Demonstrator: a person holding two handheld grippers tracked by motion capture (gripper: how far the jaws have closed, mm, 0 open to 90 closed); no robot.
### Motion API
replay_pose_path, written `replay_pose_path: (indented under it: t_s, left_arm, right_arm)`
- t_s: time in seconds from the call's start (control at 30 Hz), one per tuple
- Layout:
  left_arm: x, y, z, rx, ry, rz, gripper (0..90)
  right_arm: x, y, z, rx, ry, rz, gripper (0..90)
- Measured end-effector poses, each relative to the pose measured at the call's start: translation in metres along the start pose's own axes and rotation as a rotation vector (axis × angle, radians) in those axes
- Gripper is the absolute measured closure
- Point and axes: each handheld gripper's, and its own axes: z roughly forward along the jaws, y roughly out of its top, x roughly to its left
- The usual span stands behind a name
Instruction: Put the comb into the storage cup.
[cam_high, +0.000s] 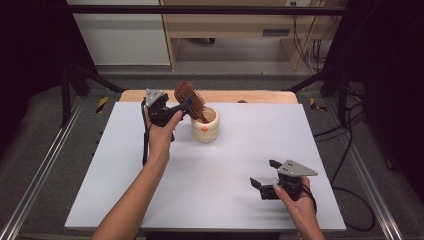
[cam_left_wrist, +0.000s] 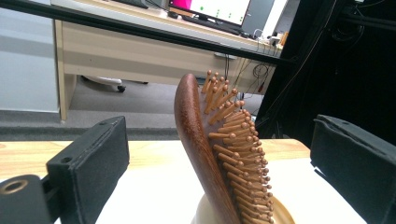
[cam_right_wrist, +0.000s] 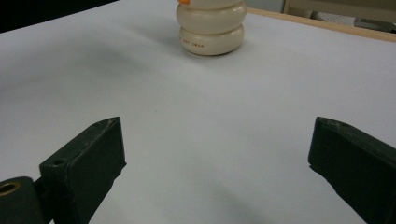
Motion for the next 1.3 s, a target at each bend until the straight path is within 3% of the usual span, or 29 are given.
replay_pose_path:
  t_s: [0.43, 1.3]
  left_arm:
    - [-0.003, 0.004, -0.015, 0.003, -0.010, 0.050, 3.9]
    - [-0.004, 0.014, -0.028, -0.023, -0.061, 0.066, 3.0]
  right_arm:
    - [0.001, 0.001, -0.002, -0.010, -0.006, -0.001, 4.2]
    - [-0.002, -0.001, -0.003, -0.016, -0.012, 0.006, 4.2]
